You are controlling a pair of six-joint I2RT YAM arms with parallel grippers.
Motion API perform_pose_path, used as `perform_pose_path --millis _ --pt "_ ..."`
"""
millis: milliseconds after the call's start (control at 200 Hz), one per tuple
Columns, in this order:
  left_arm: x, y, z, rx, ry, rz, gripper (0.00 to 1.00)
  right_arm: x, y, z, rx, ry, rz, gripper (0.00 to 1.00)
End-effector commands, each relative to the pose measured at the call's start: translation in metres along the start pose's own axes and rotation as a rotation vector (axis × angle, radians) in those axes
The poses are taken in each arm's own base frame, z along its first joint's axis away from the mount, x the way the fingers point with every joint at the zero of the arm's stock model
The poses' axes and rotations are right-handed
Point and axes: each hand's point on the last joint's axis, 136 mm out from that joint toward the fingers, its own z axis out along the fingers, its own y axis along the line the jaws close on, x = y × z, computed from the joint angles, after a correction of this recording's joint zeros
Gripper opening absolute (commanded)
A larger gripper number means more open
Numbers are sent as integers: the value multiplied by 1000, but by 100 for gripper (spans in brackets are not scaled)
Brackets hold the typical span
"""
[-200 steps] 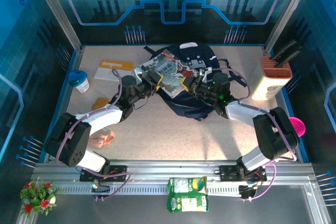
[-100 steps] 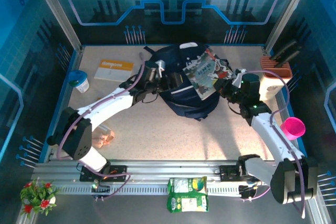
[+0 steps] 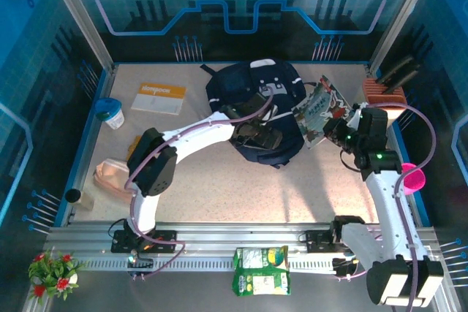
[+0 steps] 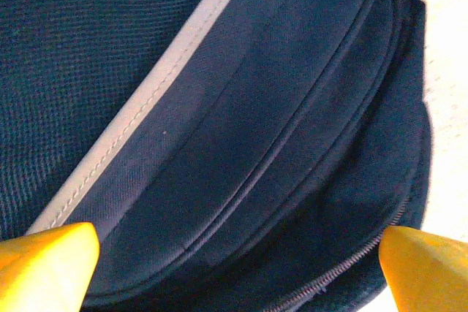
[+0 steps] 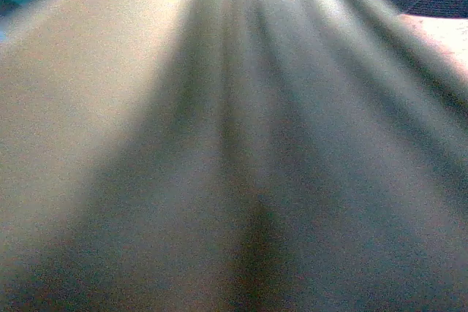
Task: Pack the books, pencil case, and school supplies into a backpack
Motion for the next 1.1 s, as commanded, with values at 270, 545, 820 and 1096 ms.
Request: perform_pose_path --millis 270,545,820,1096 --pt "1 11 29 -195 124 285 87 -4 -6 -15 12 -21 15 7" --pt "-5 21 42 -275 164 301 73 -4 1 -22 -16 -32 41 7" --pt "-23 16 23 -263 120 310 43 -6 -1 -33 11 -55 46 7" --pt "-49 12 -16 -245 24 304 12 -18 0 -63 58 -146 41 7"
